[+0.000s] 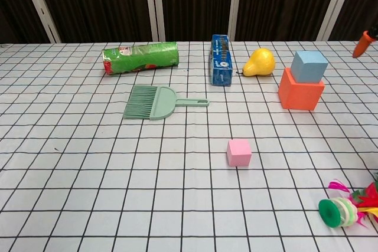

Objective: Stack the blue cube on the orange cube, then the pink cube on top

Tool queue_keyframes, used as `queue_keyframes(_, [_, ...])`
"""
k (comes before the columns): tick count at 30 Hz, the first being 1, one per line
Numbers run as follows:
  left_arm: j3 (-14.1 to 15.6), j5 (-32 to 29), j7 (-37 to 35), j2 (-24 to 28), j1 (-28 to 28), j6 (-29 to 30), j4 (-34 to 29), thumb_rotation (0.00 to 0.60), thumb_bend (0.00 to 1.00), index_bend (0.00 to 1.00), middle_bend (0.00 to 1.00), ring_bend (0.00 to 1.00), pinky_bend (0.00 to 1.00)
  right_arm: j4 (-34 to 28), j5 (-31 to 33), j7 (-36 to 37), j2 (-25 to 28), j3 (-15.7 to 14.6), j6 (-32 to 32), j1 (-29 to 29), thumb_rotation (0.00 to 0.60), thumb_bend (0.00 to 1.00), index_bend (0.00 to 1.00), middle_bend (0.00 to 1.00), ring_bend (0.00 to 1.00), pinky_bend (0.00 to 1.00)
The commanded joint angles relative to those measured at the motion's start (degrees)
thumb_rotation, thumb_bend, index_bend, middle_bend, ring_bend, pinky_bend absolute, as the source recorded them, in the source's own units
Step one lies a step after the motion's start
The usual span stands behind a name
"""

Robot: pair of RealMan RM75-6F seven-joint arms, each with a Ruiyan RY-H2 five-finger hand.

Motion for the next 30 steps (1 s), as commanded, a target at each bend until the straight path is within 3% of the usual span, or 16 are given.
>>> queue_keyframes(1, [0.00, -0.07, 0.10, -0.01, -0.05, -0.11, 0.00, 0.600, 0.54, 0.16, 0.02, 0.00, 0.00, -0.50, -3.46, 0.82, -2.61, -1.76, 2.02, -3.24, 0.600, 0.25, 0.31, 1.00, 1.00, 0.85])
queue_keyframes(11, [0.12, -0.38, 1.10, -0.21, -0.22, -0.43, -0.23, 0.600, 0.54, 0.16, 0.02, 0.00, 0.00, 3.46, -15.06, -2.06, -11.40, -1.13, 3.13, -3.78, 0.600, 0.25, 0.31, 1.00, 1.00, 0.85])
queue_keyframes(17, [0.04, -0.50, 1.14, -0.23, -0.10, -0.15, -0.25, 0.600, 0.54, 0.16, 0.02, 0.00, 0.00, 4.16, -15.69, -1.77, -12.89, -0.54, 1.94, -3.49, 0.600, 0.25, 0.32, 1.00, 1.00, 0.85])
queue_keyframes(30, [0.07, -1.21, 2.60, -0.64, -0.56, -0.96, -0.46, 0.600, 0.54, 0.16, 0.02, 0.00, 0.00, 0.45, 7.09, -14.51, -18.54, 4.06, -2.19, -0.27, 0.600, 0.28, 0.32, 1.00, 1.00, 0.85])
